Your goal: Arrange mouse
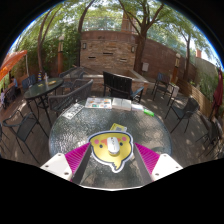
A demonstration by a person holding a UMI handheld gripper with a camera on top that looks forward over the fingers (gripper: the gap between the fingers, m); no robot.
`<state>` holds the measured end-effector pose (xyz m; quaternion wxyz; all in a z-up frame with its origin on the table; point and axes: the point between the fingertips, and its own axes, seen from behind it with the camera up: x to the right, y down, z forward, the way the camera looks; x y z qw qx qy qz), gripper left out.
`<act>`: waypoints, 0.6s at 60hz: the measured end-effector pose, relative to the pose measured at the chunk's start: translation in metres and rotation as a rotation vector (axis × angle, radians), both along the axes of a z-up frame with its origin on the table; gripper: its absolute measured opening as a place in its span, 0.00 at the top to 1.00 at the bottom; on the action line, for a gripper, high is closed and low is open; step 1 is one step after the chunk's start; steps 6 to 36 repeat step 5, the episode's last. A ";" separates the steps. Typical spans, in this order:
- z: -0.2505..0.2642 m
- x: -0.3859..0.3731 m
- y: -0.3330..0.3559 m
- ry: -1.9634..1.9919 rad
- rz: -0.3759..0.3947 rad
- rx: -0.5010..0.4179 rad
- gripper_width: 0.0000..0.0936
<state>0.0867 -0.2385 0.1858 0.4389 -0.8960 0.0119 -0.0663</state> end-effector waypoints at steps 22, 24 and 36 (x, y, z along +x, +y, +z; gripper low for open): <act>0.000 -0.005 0.000 0.011 0.001 -0.001 0.07; 0.000 -0.005 0.000 0.011 0.001 -0.001 0.07; 0.000 -0.005 0.000 0.011 0.001 -0.001 0.07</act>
